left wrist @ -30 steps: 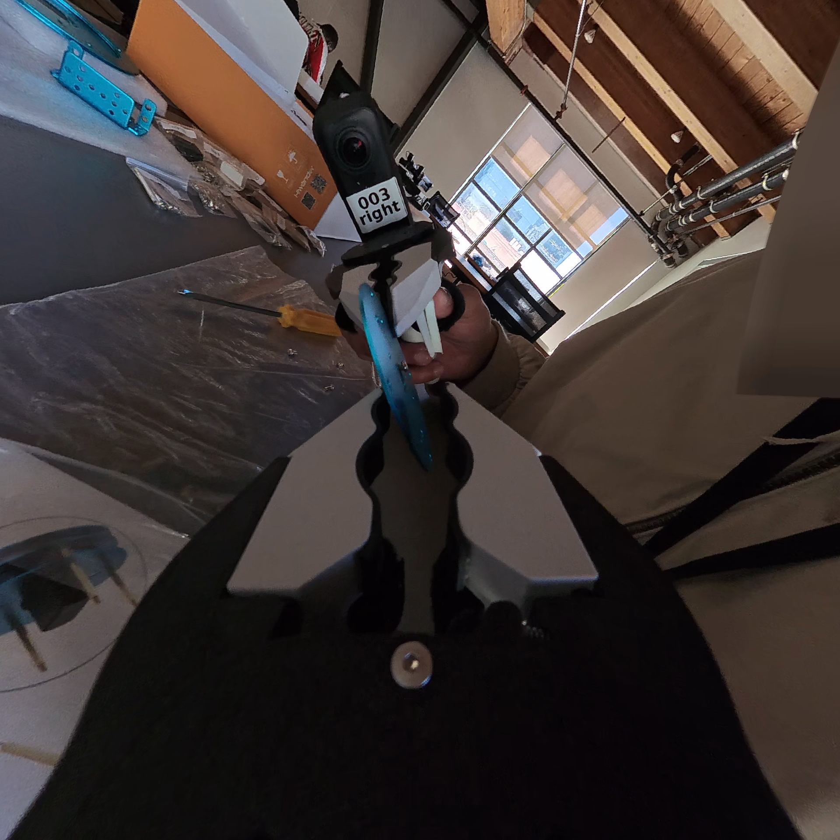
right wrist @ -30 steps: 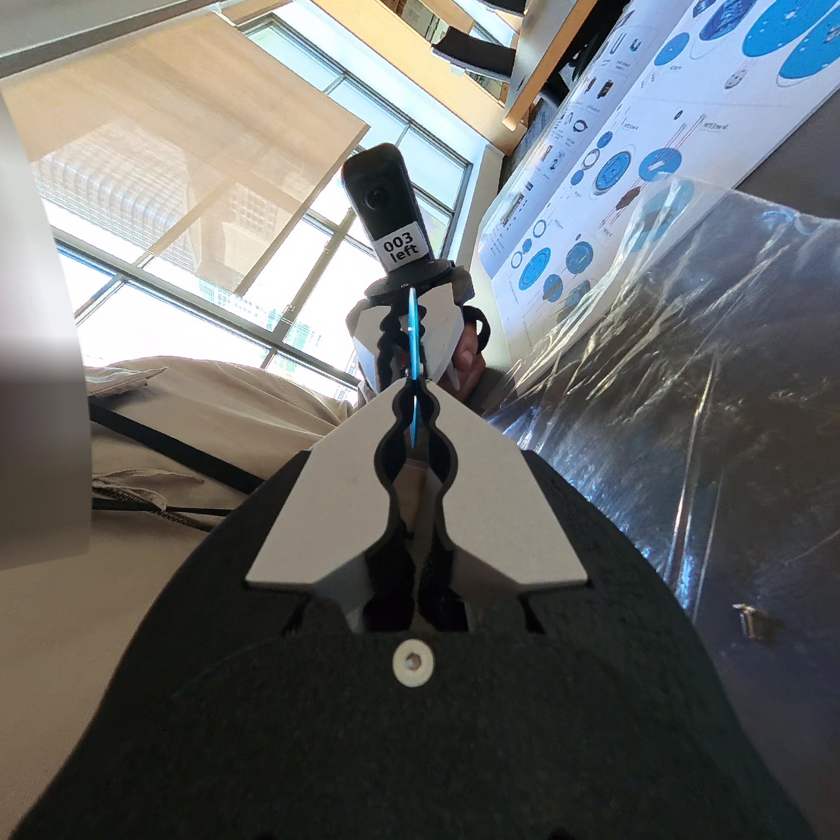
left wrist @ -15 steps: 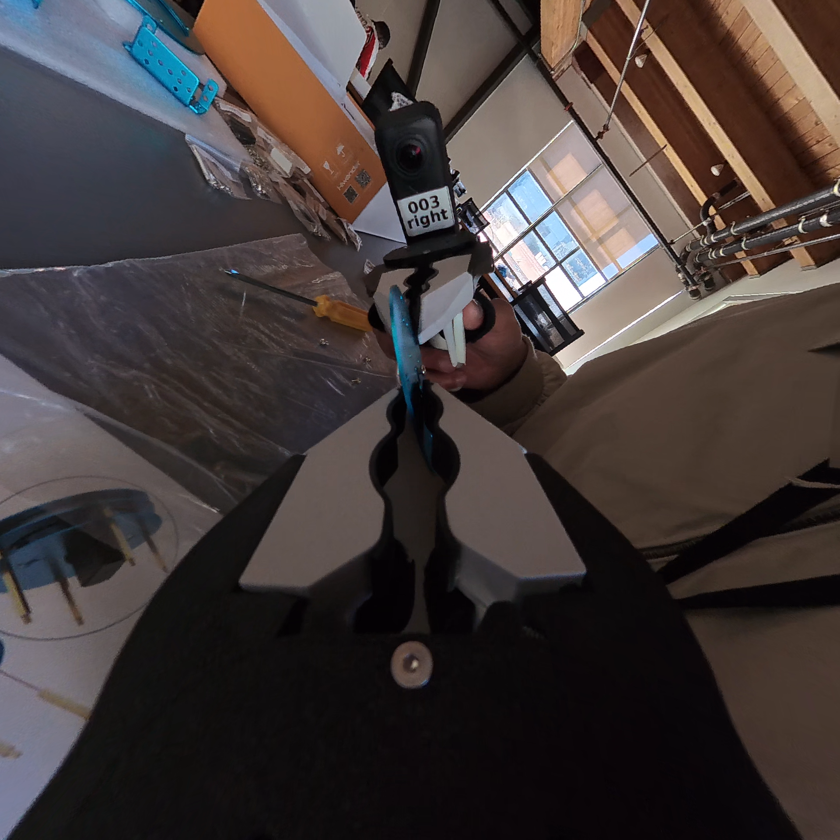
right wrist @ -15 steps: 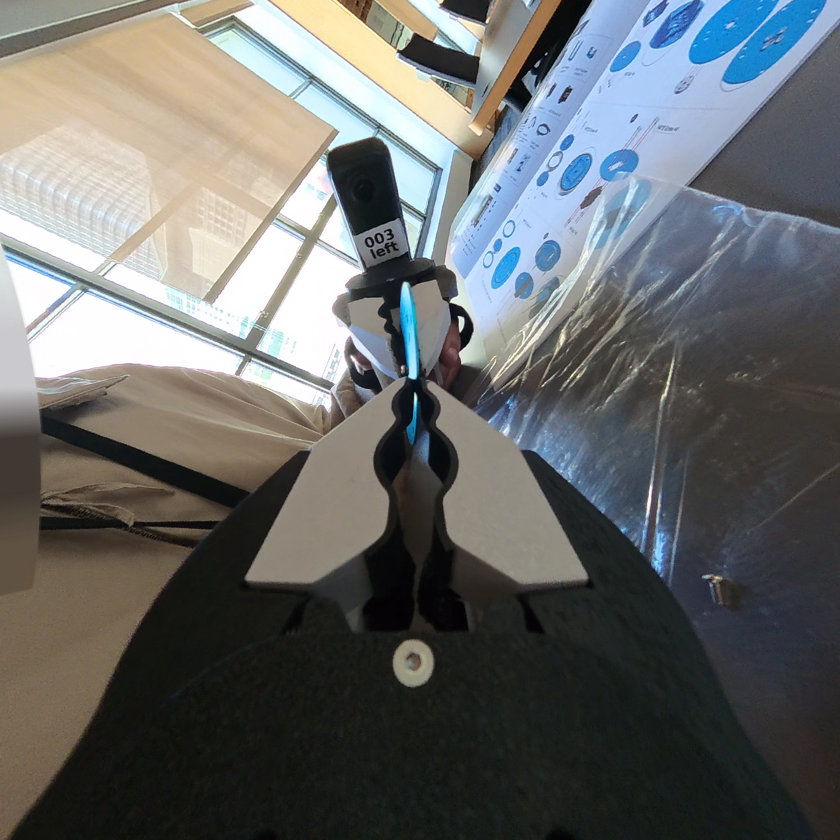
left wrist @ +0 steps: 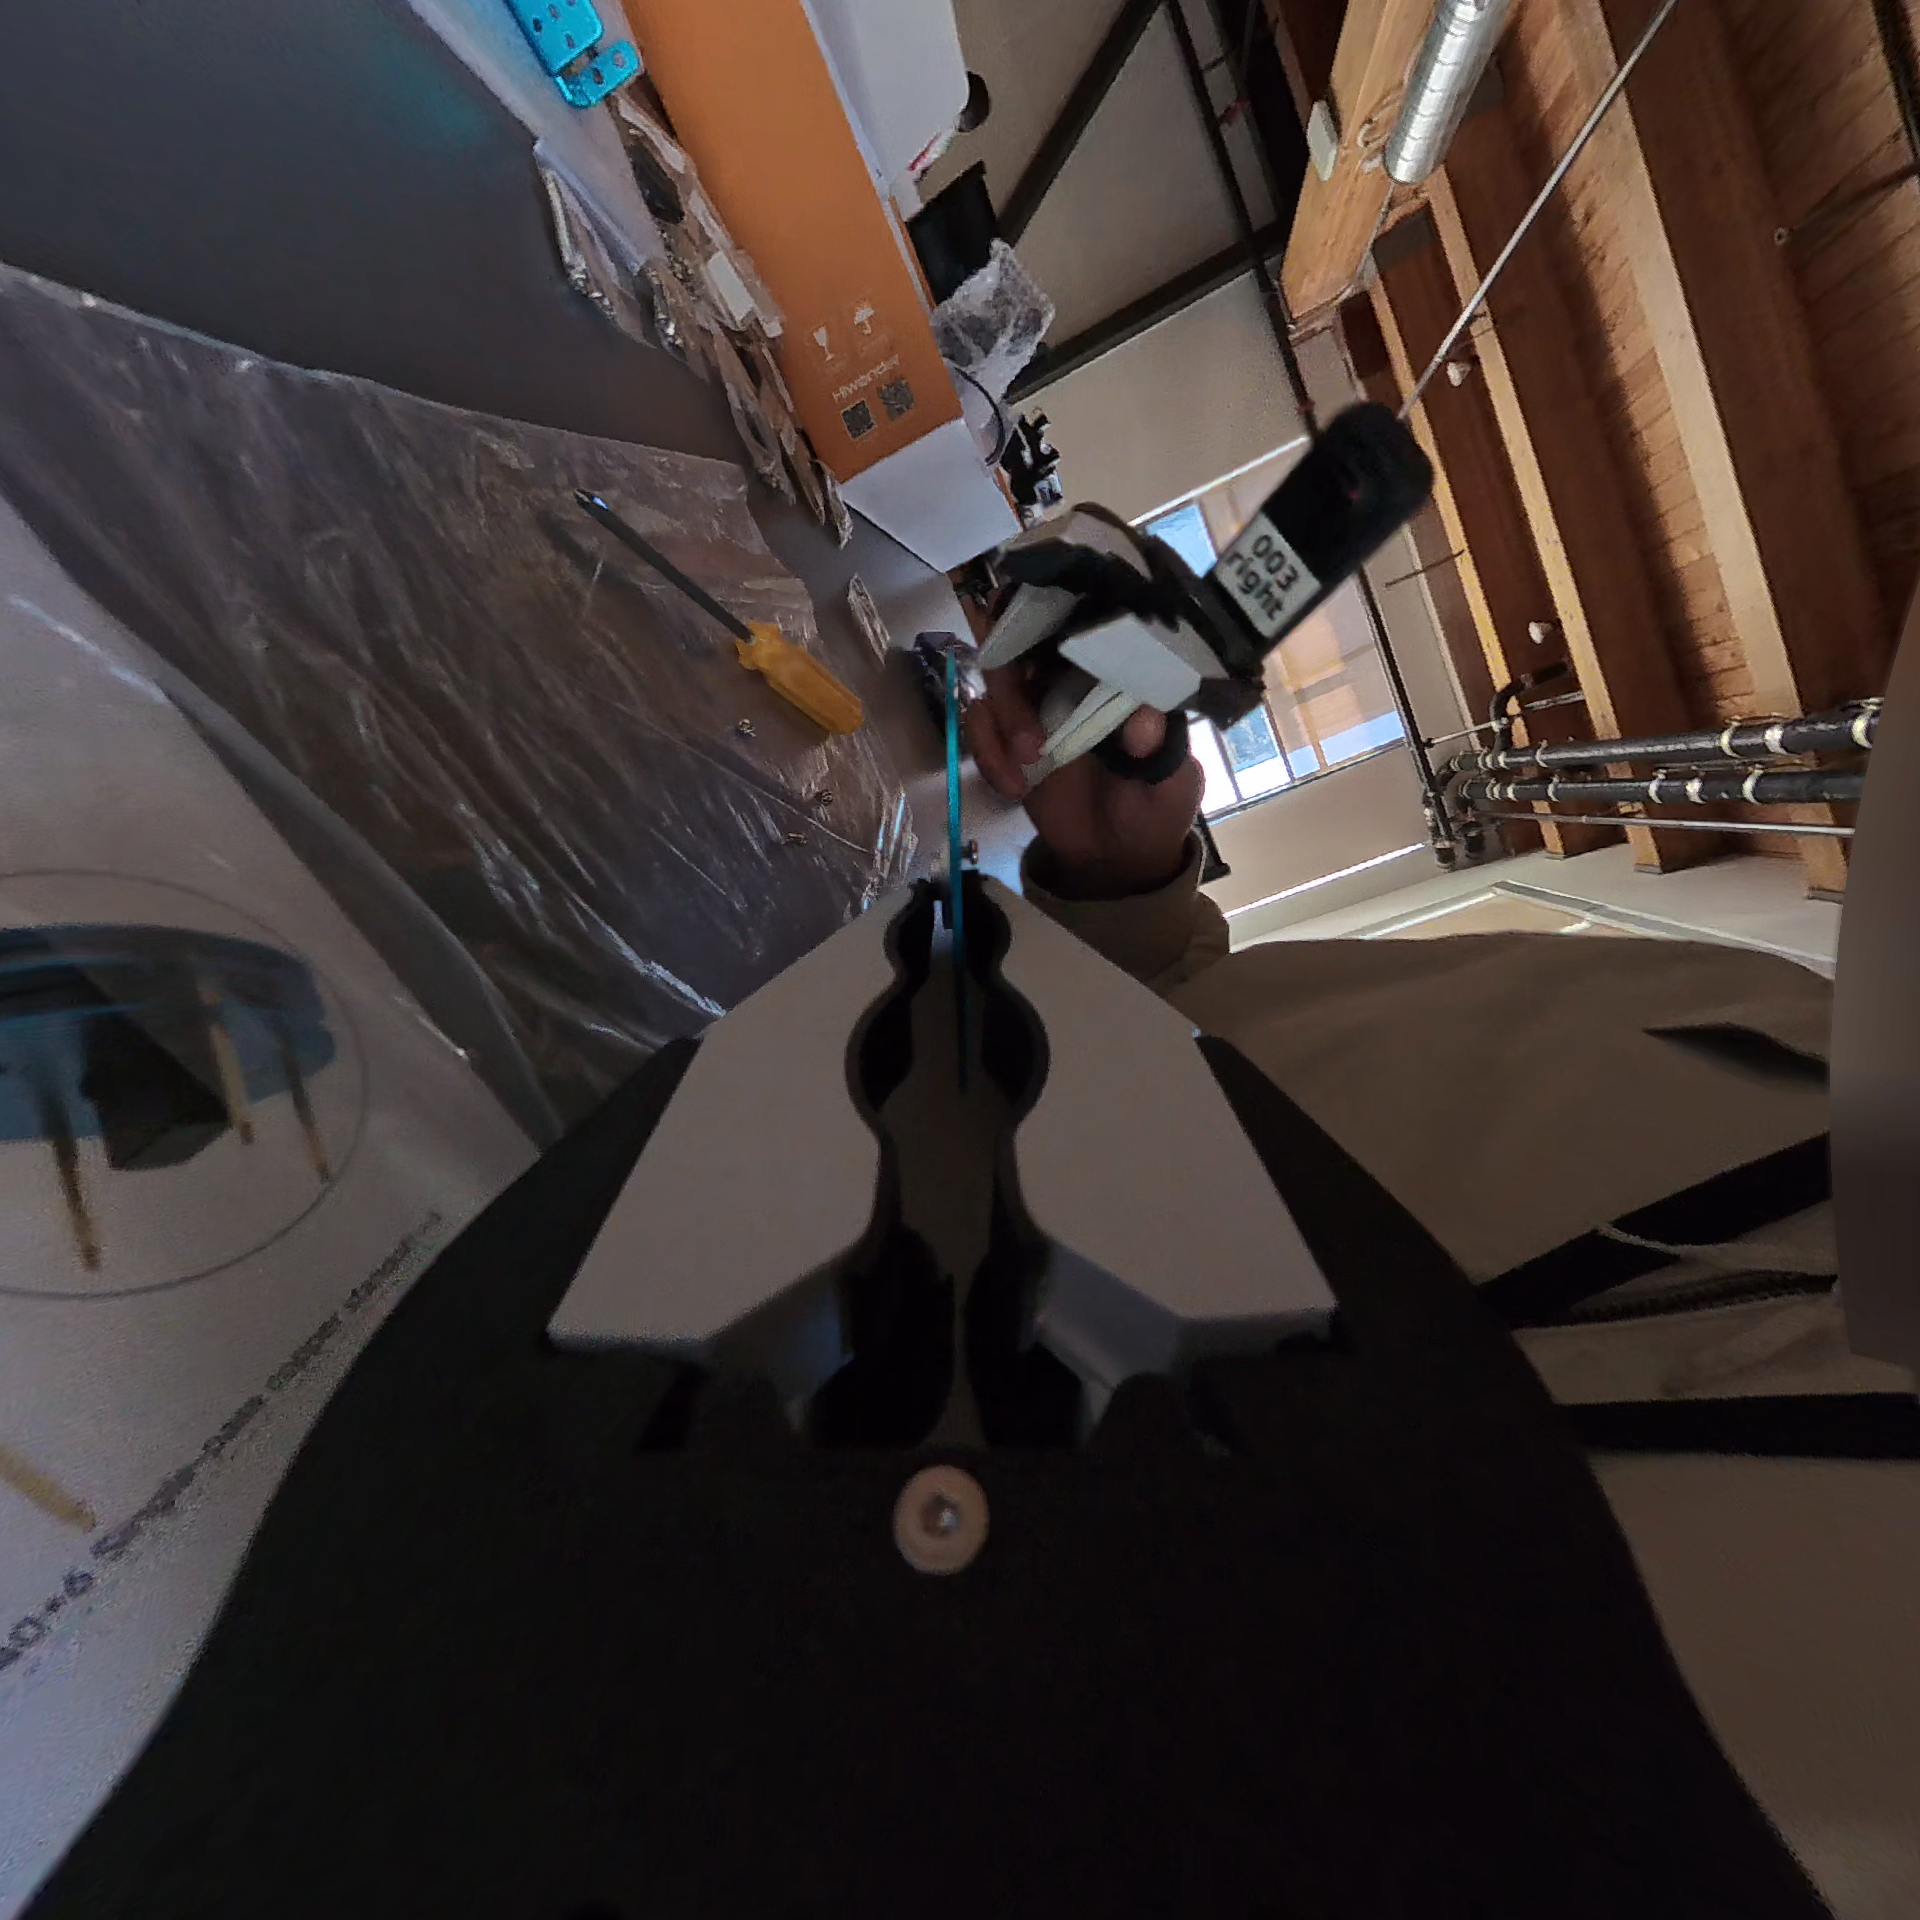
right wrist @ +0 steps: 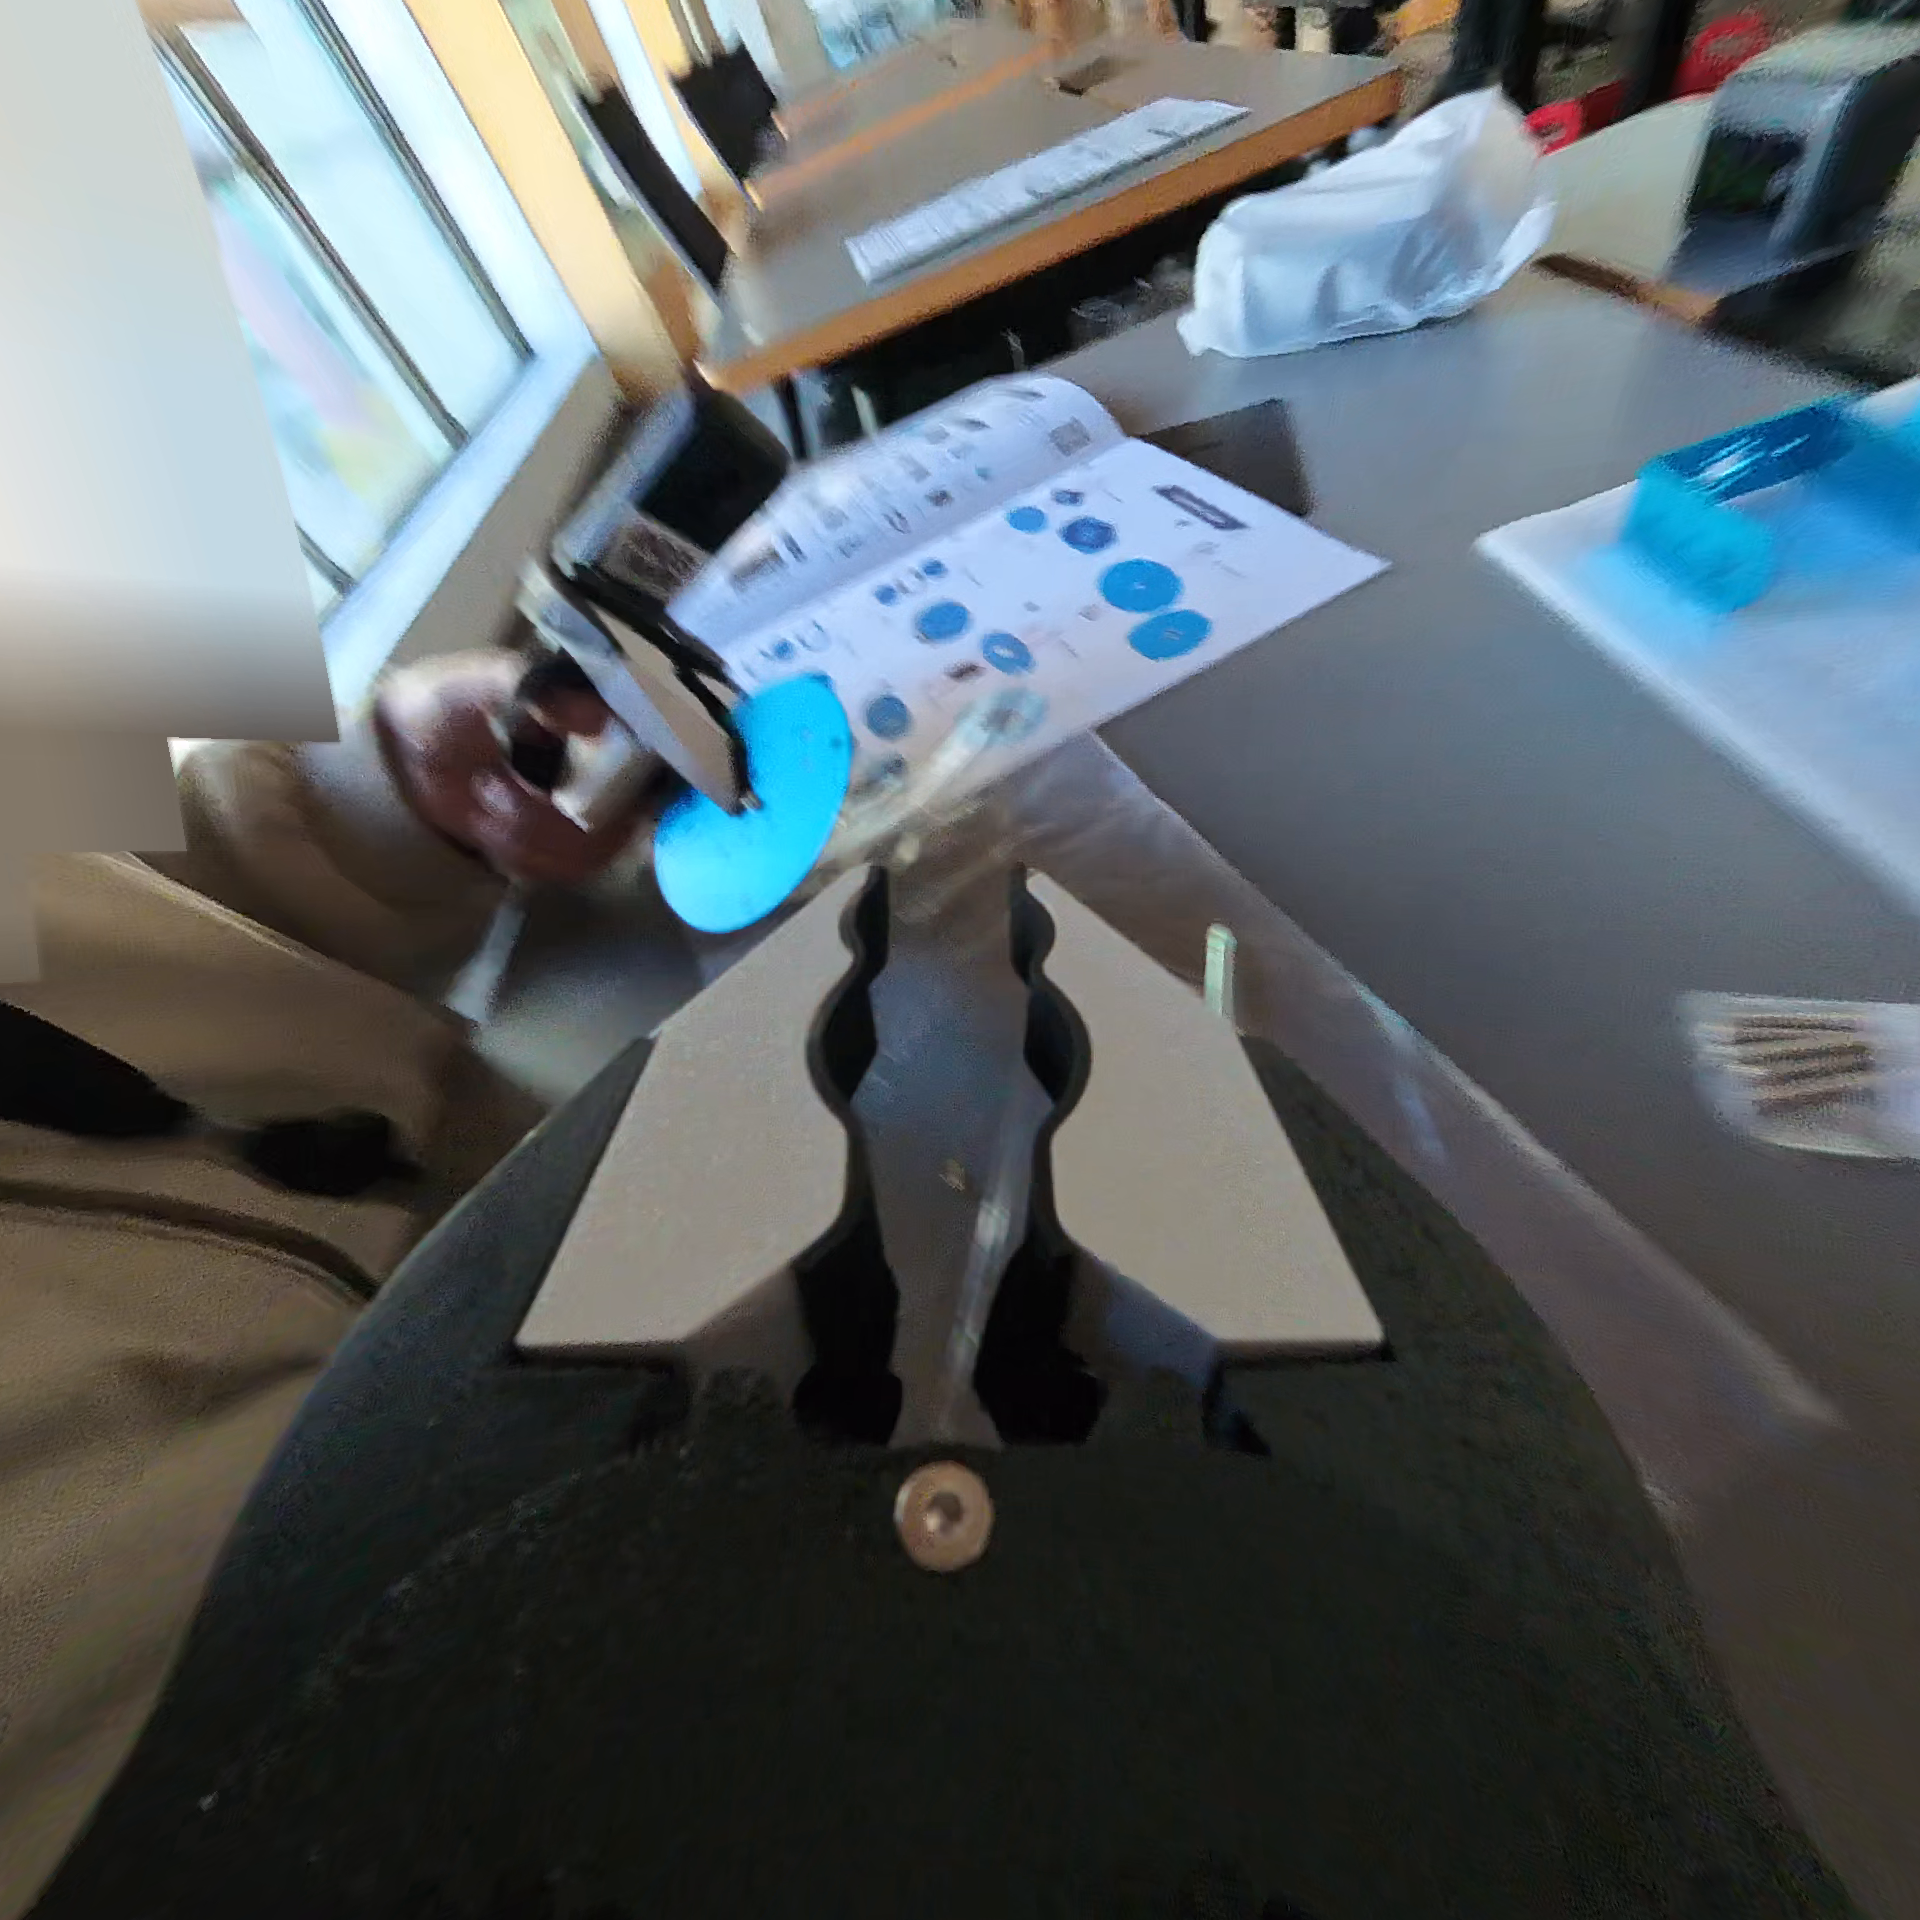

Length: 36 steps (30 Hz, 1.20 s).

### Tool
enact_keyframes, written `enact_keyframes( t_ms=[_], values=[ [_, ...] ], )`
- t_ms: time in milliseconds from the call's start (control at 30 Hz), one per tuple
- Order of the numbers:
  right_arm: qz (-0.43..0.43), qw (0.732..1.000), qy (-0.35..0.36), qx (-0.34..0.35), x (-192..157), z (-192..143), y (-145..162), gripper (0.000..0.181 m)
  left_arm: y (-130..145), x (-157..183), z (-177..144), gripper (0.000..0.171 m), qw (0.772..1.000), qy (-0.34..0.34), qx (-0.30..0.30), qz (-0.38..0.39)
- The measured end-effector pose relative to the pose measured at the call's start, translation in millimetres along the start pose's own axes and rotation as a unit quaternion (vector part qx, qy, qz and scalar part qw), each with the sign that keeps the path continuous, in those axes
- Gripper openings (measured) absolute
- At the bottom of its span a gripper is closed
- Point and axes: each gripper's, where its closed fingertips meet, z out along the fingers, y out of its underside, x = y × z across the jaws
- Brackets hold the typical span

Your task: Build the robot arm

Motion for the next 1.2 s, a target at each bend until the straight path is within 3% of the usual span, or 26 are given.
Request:
enact_keyframes(
  t_ms=[100,200,333,533,900,1033,1200],
  values=[
    [-0.12,0.987,0.055,-0.09,7.4,-12.0,32.6,0.037,2.5,-5.5,-0.1,0.006,0.999,-0.038,0.013,-0.003],
    [-0.16,0.969,0.085,-0.168,6.9,-15.7,68.4,0.028,6.1,-10.6,0.3,0.005,0.996,-0.08,0.038,0.002],
    [-0.144,0.972,0.037,-0.184,-10.7,-5.7,88.5,0.017,12.2,-12.1,3.8,0.006,0.992,-0.101,0.076,-0.008],
    [-0.16,0.965,0.05,-0.203,-3.1,13.8,99.8,0.012,13.3,-13.1,7.6,0.006,0.987,-0.118,0.107,0.005],
    [-0.183,0.96,0.069,-0.201,1.8,16.2,104.0,0.004,13.1,-13.5,9.0,0.006,0.987,-0.108,0.114,-0.019],
    [-0.174,0.961,0.068,-0.202,1.3,14.6,101.3,0.003,15.1,-16.3,14.3,0.006,0.986,-0.137,0.098,0.014],
    [-0.133,0.977,0.056,-0.157,-11.5,17.4,67.2,0.003,12.7,-19.9,20.9,0.005,0.974,-0.191,0.086,0.085]
  ],
)
